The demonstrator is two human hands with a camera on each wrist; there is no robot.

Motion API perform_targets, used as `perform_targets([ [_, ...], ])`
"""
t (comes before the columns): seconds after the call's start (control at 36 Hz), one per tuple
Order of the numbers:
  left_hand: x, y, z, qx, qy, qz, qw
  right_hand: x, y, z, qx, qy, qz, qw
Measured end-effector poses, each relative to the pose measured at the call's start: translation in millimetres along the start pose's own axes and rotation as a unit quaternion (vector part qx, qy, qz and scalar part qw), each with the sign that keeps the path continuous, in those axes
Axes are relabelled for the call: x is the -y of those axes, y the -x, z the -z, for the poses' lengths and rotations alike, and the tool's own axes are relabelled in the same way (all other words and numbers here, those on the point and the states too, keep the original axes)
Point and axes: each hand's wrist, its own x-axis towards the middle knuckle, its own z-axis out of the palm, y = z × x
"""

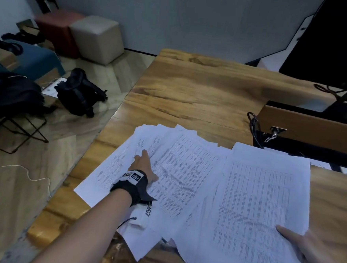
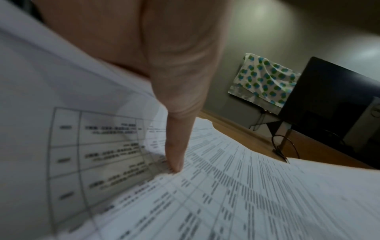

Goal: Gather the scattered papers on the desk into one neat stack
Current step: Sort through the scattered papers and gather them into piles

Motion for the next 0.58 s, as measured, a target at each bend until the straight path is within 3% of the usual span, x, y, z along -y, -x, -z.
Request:
perform_targets([
  [0.22,13.2,-6.8,7.1,0.007,0.068,-0.002,0.998,-0.7,-1.4,-2.3,-0.009,-0.011,-0.001,1.000],
  [0.33,19.1,-9.0,0.9,-0.051,0.113,-0.001,0.992,0.4,-0.6,-3.9,-0.013,-0.016,-0.002,1.000],
  [0.42,16.7,-10.3,0.6,-0.097,0.065,0.000,0.993,4.0,1.3,-6.6,-0.007,-0.016,-0.004,1.000],
  [0.58,12.5,-16.9,-5.7,-0.104,-0.024,0.007,0.994,6.8,1.9,-12.0,0.006,-0.024,-0.006,1.000],
])
